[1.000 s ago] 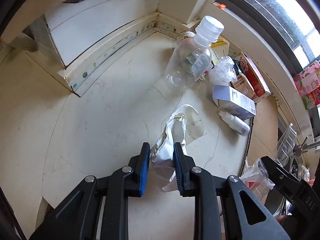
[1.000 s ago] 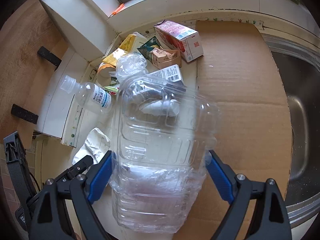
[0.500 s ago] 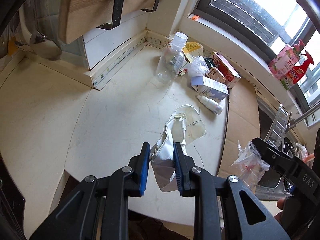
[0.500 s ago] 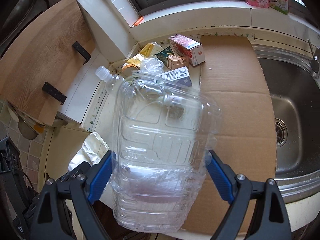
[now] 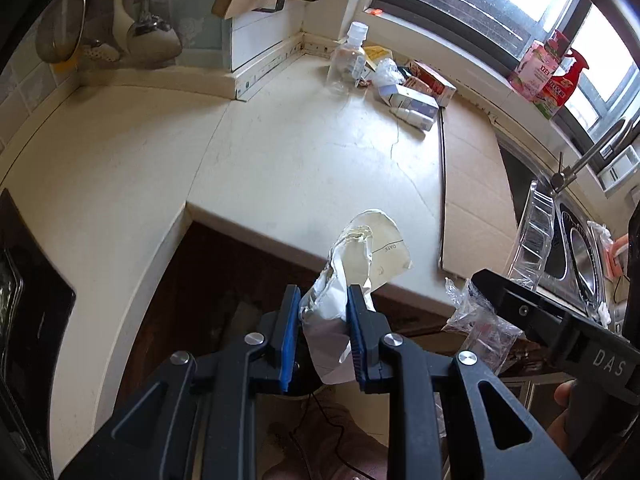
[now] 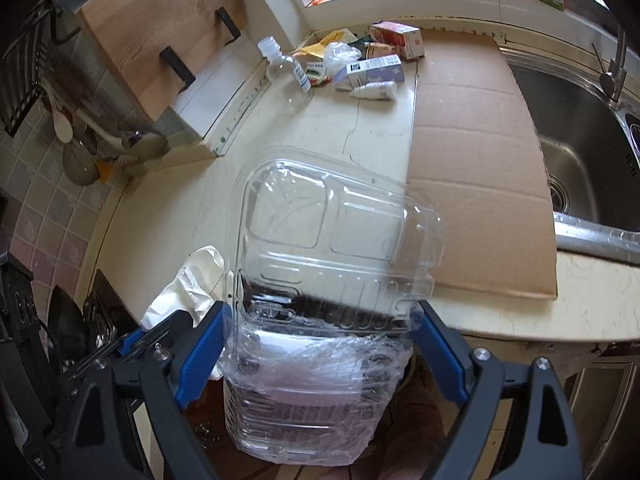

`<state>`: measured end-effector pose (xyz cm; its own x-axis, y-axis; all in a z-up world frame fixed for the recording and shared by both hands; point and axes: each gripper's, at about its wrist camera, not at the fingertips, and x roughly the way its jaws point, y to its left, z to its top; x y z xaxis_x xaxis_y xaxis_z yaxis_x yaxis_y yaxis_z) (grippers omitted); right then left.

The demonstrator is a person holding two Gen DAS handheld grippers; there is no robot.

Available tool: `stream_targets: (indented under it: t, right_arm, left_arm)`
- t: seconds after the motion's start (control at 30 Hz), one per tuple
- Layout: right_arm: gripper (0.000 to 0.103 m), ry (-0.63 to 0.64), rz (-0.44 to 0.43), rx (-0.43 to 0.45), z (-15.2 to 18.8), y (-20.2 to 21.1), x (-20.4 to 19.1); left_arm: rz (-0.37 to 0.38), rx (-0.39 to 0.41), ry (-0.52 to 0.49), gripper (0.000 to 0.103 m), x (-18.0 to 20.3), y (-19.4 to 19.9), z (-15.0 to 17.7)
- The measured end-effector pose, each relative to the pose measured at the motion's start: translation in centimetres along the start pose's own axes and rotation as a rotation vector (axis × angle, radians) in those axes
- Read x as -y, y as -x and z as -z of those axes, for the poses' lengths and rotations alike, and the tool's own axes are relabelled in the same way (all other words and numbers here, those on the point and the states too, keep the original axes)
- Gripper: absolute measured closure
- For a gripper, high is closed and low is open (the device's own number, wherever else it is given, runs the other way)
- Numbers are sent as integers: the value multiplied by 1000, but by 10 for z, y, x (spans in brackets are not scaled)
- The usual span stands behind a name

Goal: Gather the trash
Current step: 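Lower tissue and container into the bin and open both tools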

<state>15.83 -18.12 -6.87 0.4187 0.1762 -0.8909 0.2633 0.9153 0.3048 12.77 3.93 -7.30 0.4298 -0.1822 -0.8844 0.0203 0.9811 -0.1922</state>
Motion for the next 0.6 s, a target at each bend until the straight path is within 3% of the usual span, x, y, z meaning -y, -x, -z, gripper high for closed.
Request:
stream_targets:
  t: [0.3,0.6]
  right_arm:
    - [12,16,53,-146,78,-43,10]
    - [12,-3,124,-266,124,-138,48]
  left_arm:
    - [-9,-125,-13,82,-27,-39,81]
    - [-15,-305,-23,82,-50,-147,138]
